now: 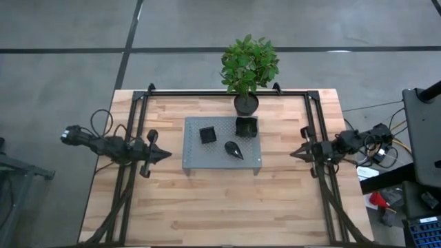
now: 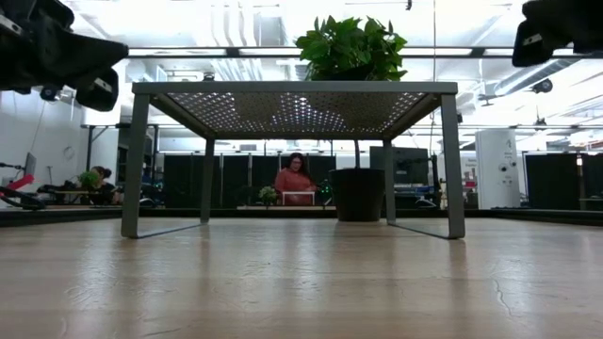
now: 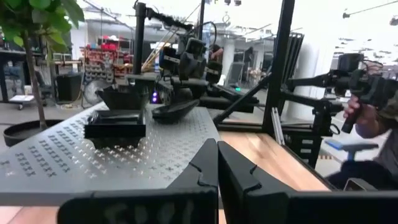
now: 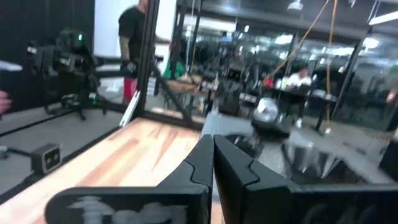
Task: Pick & Place Mini shaped plates
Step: Return to Home Position
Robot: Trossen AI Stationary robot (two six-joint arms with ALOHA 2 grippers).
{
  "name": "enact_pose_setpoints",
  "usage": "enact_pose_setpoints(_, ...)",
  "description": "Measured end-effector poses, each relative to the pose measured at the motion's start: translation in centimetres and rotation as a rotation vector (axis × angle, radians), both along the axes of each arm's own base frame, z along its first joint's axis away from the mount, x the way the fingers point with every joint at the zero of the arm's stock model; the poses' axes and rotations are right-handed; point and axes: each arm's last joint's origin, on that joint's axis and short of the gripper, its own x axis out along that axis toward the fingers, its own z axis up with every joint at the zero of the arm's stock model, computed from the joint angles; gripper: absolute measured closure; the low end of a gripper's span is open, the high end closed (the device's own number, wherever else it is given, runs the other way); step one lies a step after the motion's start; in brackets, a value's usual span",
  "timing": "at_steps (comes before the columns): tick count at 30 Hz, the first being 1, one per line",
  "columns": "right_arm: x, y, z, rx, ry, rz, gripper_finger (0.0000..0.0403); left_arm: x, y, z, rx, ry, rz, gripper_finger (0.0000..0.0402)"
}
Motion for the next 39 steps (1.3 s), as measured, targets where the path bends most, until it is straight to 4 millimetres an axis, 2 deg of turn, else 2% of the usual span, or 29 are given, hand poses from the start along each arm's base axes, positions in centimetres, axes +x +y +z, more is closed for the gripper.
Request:
enact_pose_setpoints(13, 0.3, 0.1, -1.4, 0.039, 0.148, 0.009, 0.0394, 0.1, 0.0, -0.2, 0.005, 0.024, -0.002, 0.0401)
enact_pose_setpoints(39, 0.4, 0.1, -1.5, 0.035, 0.159, 0.008, 0.0394, 0.1, 0.0, -0.3, 0.006, 0.025, -0.002, 0.0401)
